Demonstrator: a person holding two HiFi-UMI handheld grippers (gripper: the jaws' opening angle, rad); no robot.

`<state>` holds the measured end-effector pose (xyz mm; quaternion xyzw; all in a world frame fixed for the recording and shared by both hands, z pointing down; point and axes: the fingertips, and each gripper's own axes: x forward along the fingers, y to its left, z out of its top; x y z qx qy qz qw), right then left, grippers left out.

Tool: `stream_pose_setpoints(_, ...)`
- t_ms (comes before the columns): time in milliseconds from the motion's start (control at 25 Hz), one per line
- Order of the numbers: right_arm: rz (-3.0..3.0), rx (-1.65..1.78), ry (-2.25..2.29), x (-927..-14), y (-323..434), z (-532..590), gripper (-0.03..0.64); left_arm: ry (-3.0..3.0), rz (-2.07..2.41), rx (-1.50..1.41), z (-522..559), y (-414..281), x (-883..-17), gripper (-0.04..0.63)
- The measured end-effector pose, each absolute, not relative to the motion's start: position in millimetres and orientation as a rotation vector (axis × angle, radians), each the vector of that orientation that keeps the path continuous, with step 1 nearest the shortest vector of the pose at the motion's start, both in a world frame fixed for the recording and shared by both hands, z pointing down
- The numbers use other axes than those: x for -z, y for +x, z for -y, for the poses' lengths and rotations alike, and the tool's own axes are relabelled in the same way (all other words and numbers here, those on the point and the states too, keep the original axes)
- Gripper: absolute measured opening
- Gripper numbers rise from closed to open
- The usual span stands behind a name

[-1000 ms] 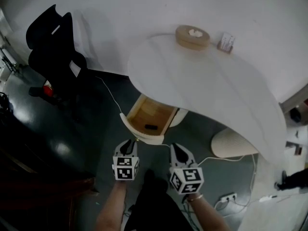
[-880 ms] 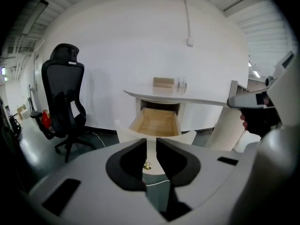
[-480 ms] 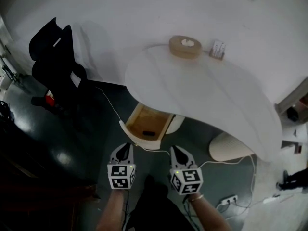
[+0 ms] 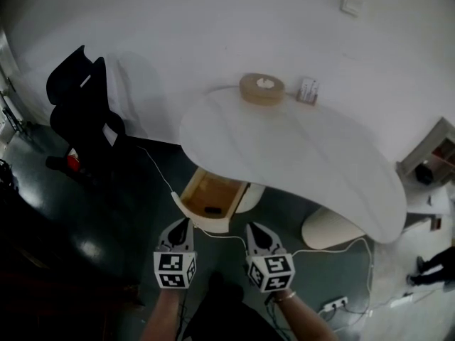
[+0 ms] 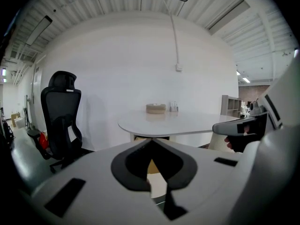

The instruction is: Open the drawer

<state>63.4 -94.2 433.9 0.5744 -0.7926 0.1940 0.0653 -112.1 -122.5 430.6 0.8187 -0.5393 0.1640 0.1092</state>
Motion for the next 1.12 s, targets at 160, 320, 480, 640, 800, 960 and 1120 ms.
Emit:
stream_pose_setpoints(160,2.378,-0.565,1.724,-432.2,66.5,90.6,0.002,2.417,1.585,-0.455,120.0,-108.2,-423.3,0.005)
stream_pose_setpoints(320,2.385,-0.55,1.738,-426.7,68.4,91.3,0.003,2.425,1.589,-0.43,120.0,-103.1,-417.8,0.004)
stream_pose_setpoints(480,2.385,-0.546,1.739,-426.5,70.2,88.3,0.003,2.423,1.589,-0.421,117.3,-99.5,-415.3,0.005)
stream_pose_setpoints(640,2.378,-0.55,1.748,-426.5,72.3,89.2,0.003,2.427,1.591,-0.421,119.5,-100.0,-412.5,0.003)
stream_pose_setpoints(800,2.378,-0.544,1.76,-423.7,75.5,90.9,0.003,2.431,1.596,-0.423,120.6,-99.1,-411.1,0.004)
stream_pose_setpoints(960,2.374,-0.542,1.764,-422.5,76.0,90.2,0.003,2.431,1.598,-0.423,121.5,-99.9,-410.1,0.005)
stream_pose_setpoints(1120,2.382,-0.543,1.762,-422.3,70.8,87.9,0.002,2.431,1.604,-0.435,118.7,-107.2,-408.2,0.005)
